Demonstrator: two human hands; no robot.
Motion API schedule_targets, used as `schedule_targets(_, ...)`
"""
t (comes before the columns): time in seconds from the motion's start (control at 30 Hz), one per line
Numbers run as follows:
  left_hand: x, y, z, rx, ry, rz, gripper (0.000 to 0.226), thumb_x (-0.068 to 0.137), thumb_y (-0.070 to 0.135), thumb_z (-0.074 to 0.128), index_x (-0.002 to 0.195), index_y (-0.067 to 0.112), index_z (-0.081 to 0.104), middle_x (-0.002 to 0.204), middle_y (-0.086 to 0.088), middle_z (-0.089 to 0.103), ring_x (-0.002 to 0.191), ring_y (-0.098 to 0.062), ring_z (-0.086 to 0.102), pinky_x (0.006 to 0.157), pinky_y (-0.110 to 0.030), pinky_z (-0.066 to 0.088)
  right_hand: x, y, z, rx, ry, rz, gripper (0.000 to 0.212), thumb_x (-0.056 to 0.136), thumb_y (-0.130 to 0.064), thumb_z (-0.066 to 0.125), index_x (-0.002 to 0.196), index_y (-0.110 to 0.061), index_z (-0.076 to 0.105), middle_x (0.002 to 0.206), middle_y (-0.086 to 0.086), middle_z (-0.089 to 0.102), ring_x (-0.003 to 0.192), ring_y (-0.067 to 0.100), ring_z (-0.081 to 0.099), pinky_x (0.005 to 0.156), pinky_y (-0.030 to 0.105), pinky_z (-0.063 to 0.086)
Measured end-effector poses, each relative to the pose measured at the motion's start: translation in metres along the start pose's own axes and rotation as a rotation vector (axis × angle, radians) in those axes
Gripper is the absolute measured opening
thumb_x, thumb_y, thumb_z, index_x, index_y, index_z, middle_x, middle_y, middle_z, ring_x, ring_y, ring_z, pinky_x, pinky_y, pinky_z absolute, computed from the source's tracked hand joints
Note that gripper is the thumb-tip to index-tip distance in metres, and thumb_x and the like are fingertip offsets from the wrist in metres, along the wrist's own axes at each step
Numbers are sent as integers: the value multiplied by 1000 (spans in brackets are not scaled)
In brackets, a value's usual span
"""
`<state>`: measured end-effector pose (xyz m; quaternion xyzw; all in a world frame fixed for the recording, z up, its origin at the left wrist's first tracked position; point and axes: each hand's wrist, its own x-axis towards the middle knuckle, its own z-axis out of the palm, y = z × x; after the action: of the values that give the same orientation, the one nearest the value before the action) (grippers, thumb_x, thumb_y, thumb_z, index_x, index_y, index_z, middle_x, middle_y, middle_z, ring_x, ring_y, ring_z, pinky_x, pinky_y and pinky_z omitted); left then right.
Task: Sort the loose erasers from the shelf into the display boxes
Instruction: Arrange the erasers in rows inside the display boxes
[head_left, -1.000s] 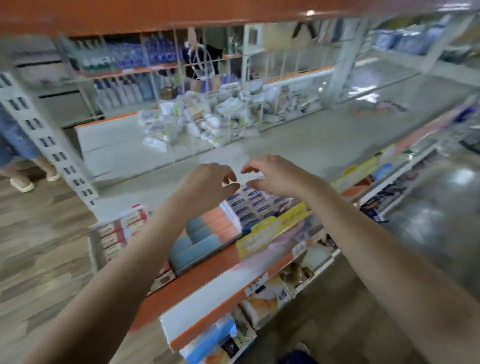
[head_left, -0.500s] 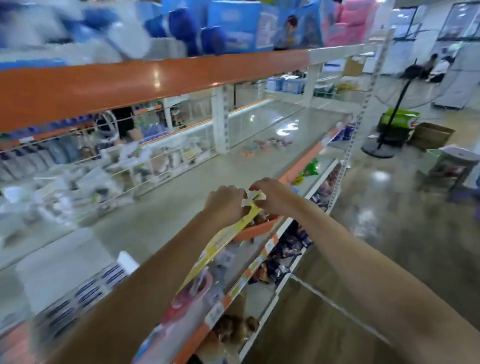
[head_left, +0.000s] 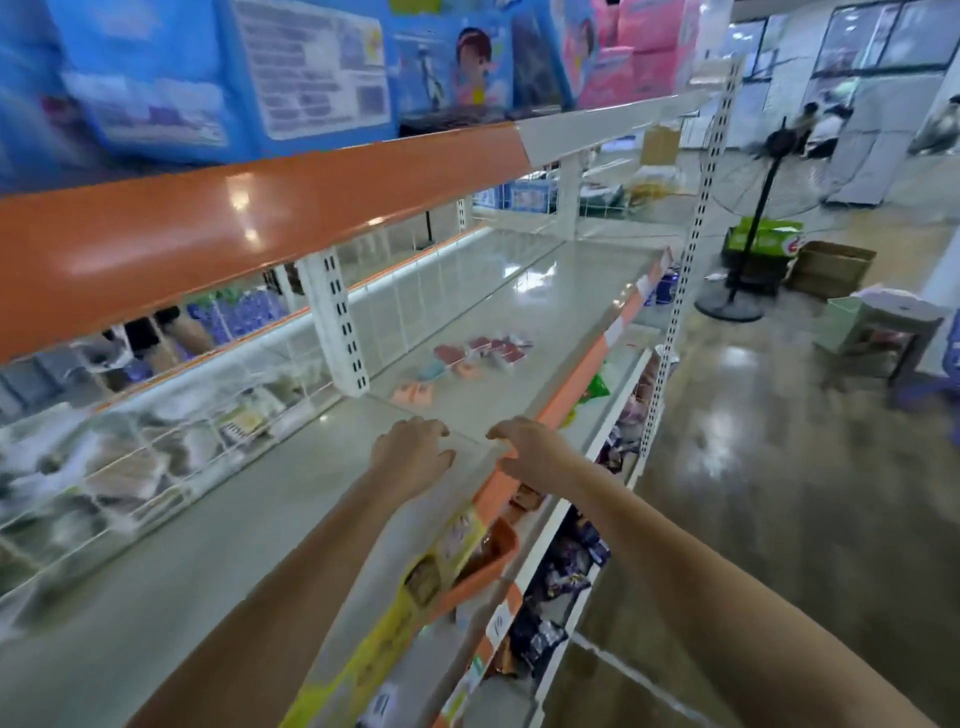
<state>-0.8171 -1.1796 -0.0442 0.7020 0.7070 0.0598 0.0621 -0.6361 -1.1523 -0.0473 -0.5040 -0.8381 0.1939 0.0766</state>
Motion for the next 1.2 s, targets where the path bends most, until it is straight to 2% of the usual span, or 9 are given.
schedule_targets(0.17, 68, -33, 5, -12, 12, -141, 44, 89, 32, 56, 131, 21, 48, 126, -4, 57, 114, -23, 54, 93, -36, 46, 85, 4, -2, 24, -23, -42, 47, 89, -19, 57, 133, -10, 47, 135, 12, 46, 125, 27, 44, 105, 34, 34)
schedule_targets(0.37, 113, -67, 19, -45, 78, -296, 41, 85, 28, 59, 124, 18, 53, 118, -9, 60, 108, -28, 57, 86, -38, 49, 161, -2, 17, 65, 1, -102, 46, 86, -28, 62, 125, -6, 50, 125, 15, 53, 115, 30, 51, 92, 33, 41)
schedule_targets(0.5, 133, -67, 23, -66, 122, -370, 32, 89, 37, 54, 113, 16, 59, 111, -8, 63, 106, -29, 58, 84, -37, 49, 194, -7, 31, 6, 87, -202, 50, 87, -41, 58, 121, -5, 50, 123, 16, 52, 117, 32, 45, 99, 36, 34)
schedule_targets(0.6, 142, -67, 32, -98, 178, -419, 36, 87, 51, 50, 105, 22, 64, 105, -4, 67, 99, -24, 61, 82, -36, 50, 211, -5, 44, -61, 115, -262, 48, 91, -37, 51, 126, -3, 47, 126, 19, 50, 116, 36, 46, 98, 39, 33)
schedule_targets(0.73, 143, -55, 33, -174, 234, -572, 34, 88, 48, 51, 106, 23, 67, 105, -6, 65, 100, -27, 60, 81, -36, 50, 226, 3, 49, -32, 117, -335, 55, 89, -45, 51, 124, -3, 50, 124, 20, 51, 116, 36, 45, 99, 41, 31)
schedule_targets(0.87, 143, -43, 34, -283, 333, -648, 30, 88, 40, 58, 93, 14, 72, 90, -7, 70, 86, -24, 63, 65, -25, 40, 235, 7, 46, 26, 115, -391, 47, 87, -40, 53, 117, -4, 52, 121, 17, 51, 115, 33, 44, 99, 41, 33)
schedule_targets(0.97, 140, -38, 37, -324, 398, -688, 32, 86, 43, 61, 91, 14, 74, 89, -4, 72, 81, -19, 64, 67, -24, 43, 241, 15, 43, 112, 102, -485, 33, 89, -30, 50, 109, -4, 57, 112, 16, 57, 107, 32, 51, 90, 37, 38)
schedule_targets(1.07, 136, -35, 39, -219, 359, -719, 26, 86, 33, 60, 101, 15, 72, 97, -8, 71, 87, -25, 64, 76, -31, 49, 242, 27, 36, 216, 55, -535, 24, 92, -27, 53, 94, -5, 61, 93, 14, 65, 87, 28, 60, 70, 30, 41)
schedule_targets(1.2, 122, -27, 41, -184, 386, -735, 21, 85, 20, 58, 101, 12, 70, 97, -8, 71, 85, -22, 63, 78, -34, 50, 239, 34, 25, 215, 22, -587, 30, 94, -30, 50, 96, -4, 65, 90, 13, 68, 81, 26, 62, 68, 32, 45)
